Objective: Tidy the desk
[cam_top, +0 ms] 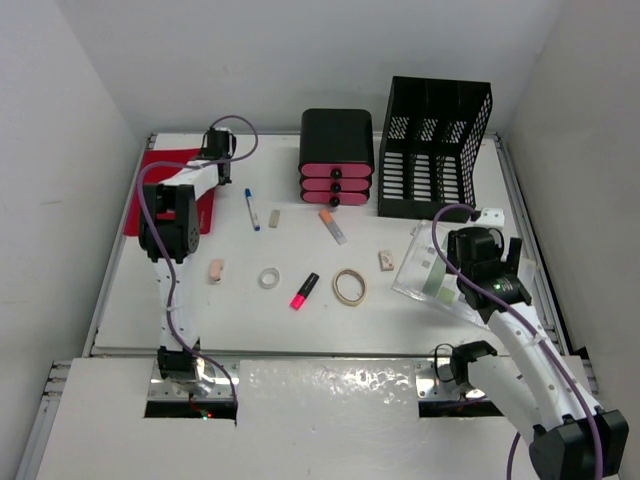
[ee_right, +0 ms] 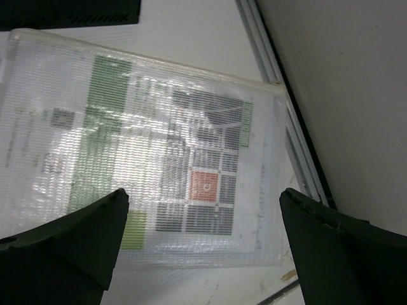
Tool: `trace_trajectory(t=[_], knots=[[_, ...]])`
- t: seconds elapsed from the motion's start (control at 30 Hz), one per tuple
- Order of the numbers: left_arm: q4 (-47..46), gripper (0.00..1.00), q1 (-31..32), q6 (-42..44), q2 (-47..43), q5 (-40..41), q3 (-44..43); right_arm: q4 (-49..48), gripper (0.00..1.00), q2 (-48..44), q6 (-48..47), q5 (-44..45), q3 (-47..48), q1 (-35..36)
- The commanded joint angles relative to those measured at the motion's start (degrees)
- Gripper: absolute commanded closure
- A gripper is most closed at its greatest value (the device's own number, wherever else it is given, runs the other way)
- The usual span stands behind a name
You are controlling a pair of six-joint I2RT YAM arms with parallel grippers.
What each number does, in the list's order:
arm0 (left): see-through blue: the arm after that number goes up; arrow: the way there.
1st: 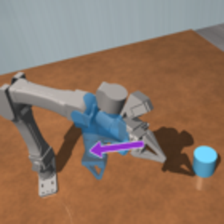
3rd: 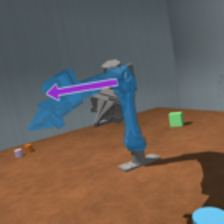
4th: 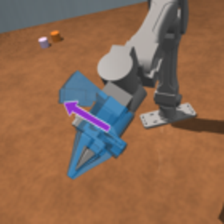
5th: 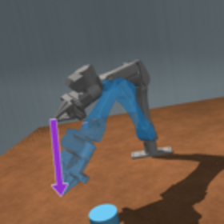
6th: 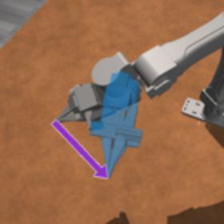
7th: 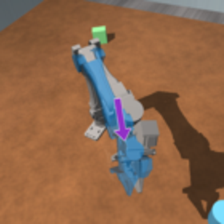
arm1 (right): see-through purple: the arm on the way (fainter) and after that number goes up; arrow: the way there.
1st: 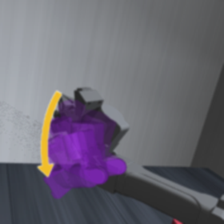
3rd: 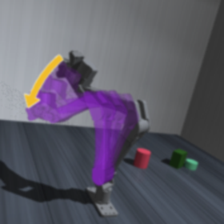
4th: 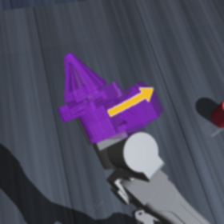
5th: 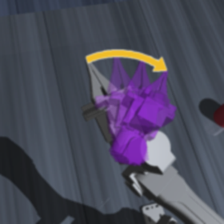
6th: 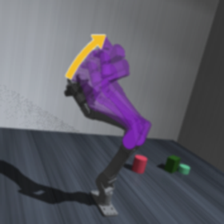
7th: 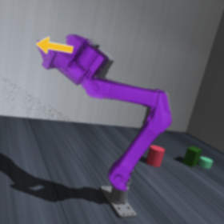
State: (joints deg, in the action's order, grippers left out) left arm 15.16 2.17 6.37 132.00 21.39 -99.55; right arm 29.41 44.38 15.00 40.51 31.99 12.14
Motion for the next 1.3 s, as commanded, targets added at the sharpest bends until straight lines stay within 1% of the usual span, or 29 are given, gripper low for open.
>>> trace_trajectory(t=[0.0, 0.1, 0.13, 0.2, 0.23, 0.33, 0.37, 0.4, 0.43, 0.47, 0.5, 0.53, 0.57, 0.6, 0.63, 0.7, 0.73, 0.77, 0.8, 0.87, 0.9, 1.0, 1.1, 1.13, 1.2, 1.27], knots=[[4.71, 1.00, -0.42, -3.47, -4.02, -8.98, 3.04, -3.65, 0.01, 0.18, -0.41, -4.96, 1.59, 0.16], [4.01, 1.00, -0.42, -4.35, -7.37, -10.83, 4.88, -6.28, 0.01, -0.17, -2.61, -14.46, 1.41, 0.16], [3.57, 1.00, -0.42, -4.61, -8.07, -12.15, 5.24, -8.73, 0.01, -0.35, -3.40, -21.28, 1.32, 0.08], [3.65, 1.00, -0.33, -5.40, -9.31, -13.38, 5.50, -11.03, 0.01, 0.26, -3.32, -27.21, 1.85, 0.08], [4.17, 1.00, -0.33, -5.75, -9.48, -13.48, 5.24, -12.61, 0.01, 0.96, -2.45, -32.81, 2.98, 0.08], [8.03, 1.00, -0.15, -8.91, -10.19, -10.77, 1.82, -16.38, 0.01, 5.79, 0.54, -40.40, 4.92, 0.95], [9.00, 1.00, -0.15, -9.44, -11.15, -9.53, 0.60, -17.44, 0.01, 8.24, 1.16, -44.51, 5.97, 1.91], [9.71, 1.00, -0.15, -9.53, -11.76, -7.78, -1.59, -18.50, 0.01, 9.48, 1.43, -45.42, 6.50, 2.97], [10.76, 1.00, -0.24, -9.80, -12.38, -2.80, -2.66, -20.16, 0.01, 10.63, 1.17, -45.52, 7.73, 6.11], [11.29, 0.99, -0.33, -10.23, -13.43, 0.64, -4.67, -20.70, 0.01, 13.51, 0.73, -45.35, 8.61, 7.79], [11.73, 0.95, -0.59, -10.67, -13.70, 3.72, -5.73, -21.14, 0.01, 15.11, 0.38, -45.35, 9.40, 9.20], [12.61, 0.95, -1.38, -11.03, -13.88, 8.97, -6.53, -21.84, 0.01, 16.95, -0.23, -45.43, 11.50, 11.83], [12.79, 0.96, -2.08, -12.25, -13.71, 11.11, -7.93, -22.28, 0.01, 18.88, -0.41, -45.87, 12.56, 13.07], [14.01, 1.00, -2.61, -12.96, -13.18, 12.35, -8.81, -23.07, 0.01, 22.64, -0.50, -46.22, 13.44, 15.52], [15.24, 1.00, -6.44, -13.92, -12.57, 10.45, -10.04, -24.30, 0.01, 24.51, -0.50, -46.49, 15.63, 16.67], [19.63, 1.00, -10.42, -18.05, -9.58, 5.88, -14.78, -25.62, 0.01, 28.20, -0.24, -46.84, 17.75, 18.96], [20.95, 1.00, -14.70, -21.02, -7.31, 1.51, -17.76, -26.06, 0.01, 32.31, -0.15, -47.10, 20.63, 20.89], [21.57, 1.00, -16.74, -22.09, -6.42, -0.19, -18.57, -26.33, 0.01, 34.44, -0.15, -48.06, 22.14, 21.86], [22.19, 1.00, -19.90, -22.89, -5.71, -2.29, -19.36, -26.59, 0.01, 38.55, -0.06, -48.59, 25.37, 23.35], [22.64, 1.00, -22.38, -24.82, -3.78, -4.24, -21.55, -27.03, 0.01, 42.09, -0.15, -50.34, 28.29, 24.77], [22.55, 1.00, -24.04, -25.26, -3.51, -5.47, -22.00, -27.38, 0.01, 45.24, -0.06, -50.96, 31.26, 25.73], [22.46, 1.00, -26.08, -26.93, -2.37, -4.25, -23.58, -29.05, 0.01, 49.38, 1.07, -53.95, 35.06, 26.62], [22.20, 1.00, -27.13, -28.87, -1.49, -3.37, -24.81, -31.42, 0.01, 55.18, 2.83, -57.19, 41.81, 26.62], [22.20, 1.00, -27.14, -29.74, -1.05, -2.93, -25.34, -31.52, 0.01, 58.59, 3.18, -57.99, 43.41, 26.71], [22.37, 1.00, -27.14, -31.15, -0.52, -1.88, -25.78, -32.39, 0.01, 61.86, 4.77, -59.49, 48.40, 26.71], [22.46, 1.00, -27.14, -31.94, 0.35, -1.96, -26.31, -33.10, 0.01, 66.26, 6.25, -61.60, 51.14, 26.79]])
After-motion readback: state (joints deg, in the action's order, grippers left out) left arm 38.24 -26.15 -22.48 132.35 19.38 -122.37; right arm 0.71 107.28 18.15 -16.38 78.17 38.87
